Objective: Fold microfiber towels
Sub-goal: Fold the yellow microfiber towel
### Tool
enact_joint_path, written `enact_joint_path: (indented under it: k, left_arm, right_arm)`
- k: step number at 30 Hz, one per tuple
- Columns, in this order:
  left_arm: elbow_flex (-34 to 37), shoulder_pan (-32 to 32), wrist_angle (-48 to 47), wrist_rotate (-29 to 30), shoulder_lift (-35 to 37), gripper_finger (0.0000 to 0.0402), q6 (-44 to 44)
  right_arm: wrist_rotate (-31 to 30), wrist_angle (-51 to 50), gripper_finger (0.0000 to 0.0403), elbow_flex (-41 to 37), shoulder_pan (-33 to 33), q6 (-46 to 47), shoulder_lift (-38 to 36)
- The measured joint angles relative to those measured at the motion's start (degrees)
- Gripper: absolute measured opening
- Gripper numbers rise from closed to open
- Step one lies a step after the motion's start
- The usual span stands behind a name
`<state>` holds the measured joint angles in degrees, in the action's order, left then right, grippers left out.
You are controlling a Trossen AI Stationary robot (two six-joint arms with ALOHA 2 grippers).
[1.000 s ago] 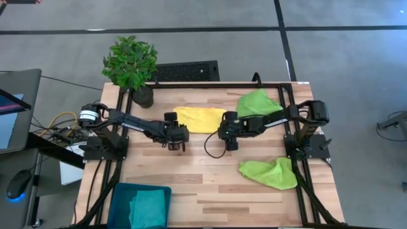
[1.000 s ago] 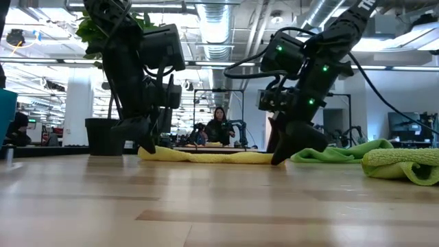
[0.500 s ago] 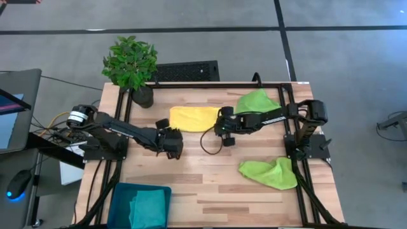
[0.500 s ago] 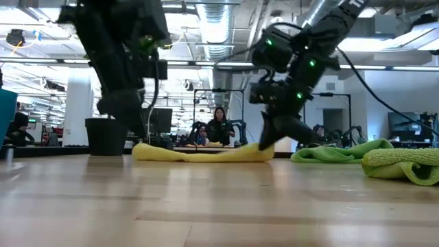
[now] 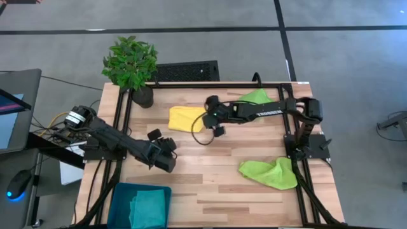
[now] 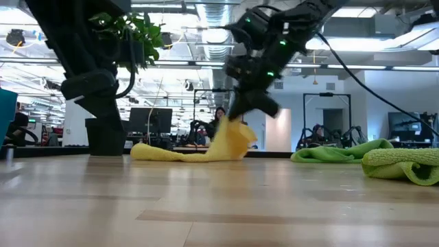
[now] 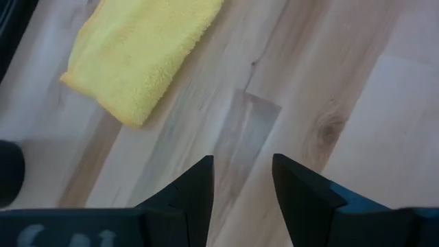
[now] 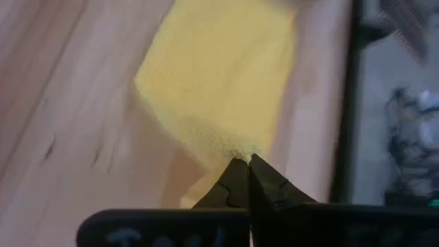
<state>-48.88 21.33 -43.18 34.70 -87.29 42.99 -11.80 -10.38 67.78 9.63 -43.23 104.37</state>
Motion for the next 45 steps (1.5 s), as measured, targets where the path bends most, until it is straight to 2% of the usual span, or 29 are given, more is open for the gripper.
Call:
enact_joint_path:
  k: [6, 16, 21, 28, 33, 38, 45]
  left_arm:
    - [0.0, 0.7, -4.9, 2.5, 0.0, 0.0141, 10.3]
    - [0.3, 0.7, -5.1, 2.5, 0.0, 0.0141, 11.5]
    - [0.3, 0.7, -5.9, 2.4, 0.0, 0.0142, 11.8]
    - [0.3, 0.7, -12.1, 1.9, 0.0, 0.0142, 20.0]
    - [0.3, 0.7, -13.9, 1.5, 0.0, 0.0141, 21.9]
    - [0.3, 0.7, -14.2, 1.5, 0.0, 0.0142, 21.9]
    - [0.3, 0.7, -15.0, 1.5, 0.0, 0.0142, 21.8]
  right_arm:
    - [0.7, -0.1, 0.0005, 5.6, -0.1, -2.3, 5.9]
    - [0.0, -0.1, 0.0007, 19.3, -0.1, -9.7, 15.1]
    - [2.8, 0.0, 0.0006, 24.4, 0.0, -12.4, 18.5]
    - [3.0, 0.2, 0.0007, 31.0, 0.2, -14.3, 24.7]
    - [3.3, 0.7, 0.0008, 36.0, 0.1, -15.5, 28.2]
    - [7.1, 1.3, 0.0008, 37.9, 0.2, -16.9, 29.1]
    - [7.4, 2.8, 0.0022, 38.0, 0.3, -16.8, 29.1]
